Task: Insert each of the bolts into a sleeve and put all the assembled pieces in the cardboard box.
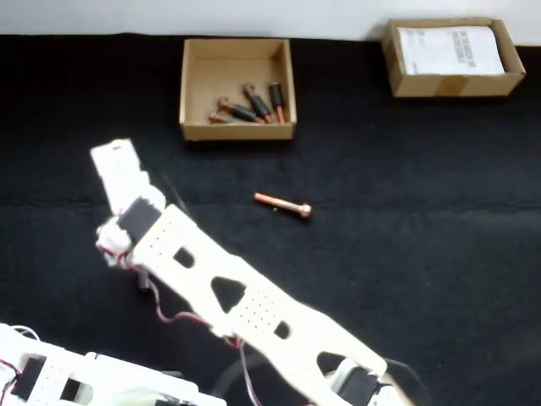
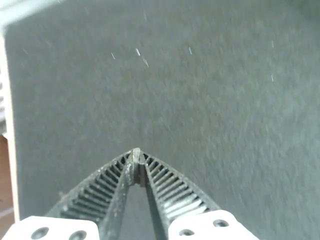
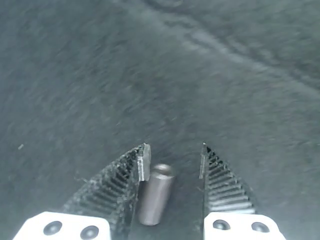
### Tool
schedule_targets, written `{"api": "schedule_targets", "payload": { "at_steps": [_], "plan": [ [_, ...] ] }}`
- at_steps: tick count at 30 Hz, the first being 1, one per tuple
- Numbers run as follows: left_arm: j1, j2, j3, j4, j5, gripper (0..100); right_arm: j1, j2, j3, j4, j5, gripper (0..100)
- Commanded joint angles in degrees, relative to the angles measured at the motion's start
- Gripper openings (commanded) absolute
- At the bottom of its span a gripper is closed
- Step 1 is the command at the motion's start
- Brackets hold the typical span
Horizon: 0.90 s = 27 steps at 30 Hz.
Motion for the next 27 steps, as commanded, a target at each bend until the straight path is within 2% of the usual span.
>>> {"api": "schedule_targets", "payload": {
  "at_steps": [1,11,17,27],
  "plan": [
    [0.04,-0.75,0.84,1.14,-0.26,2,-1.98,-2.95,-5.76,0.75,-0.53,14.6],
    [0.92,-0.75,0.84,1.14,-0.26,2,-1.98,-21.41,28.18,0.22,-8.35,14.6],
    [1.01,-0.75,0.84,1.14,-0.26,2,-2.24,-21.85,29.67,0.22,-11.08,14.5],
    [2.15,-0.75,0.84,1.32,-0.53,2,-2.24,-21.41,29.67,-5.23,-11.08,14.5]
  ]
}}
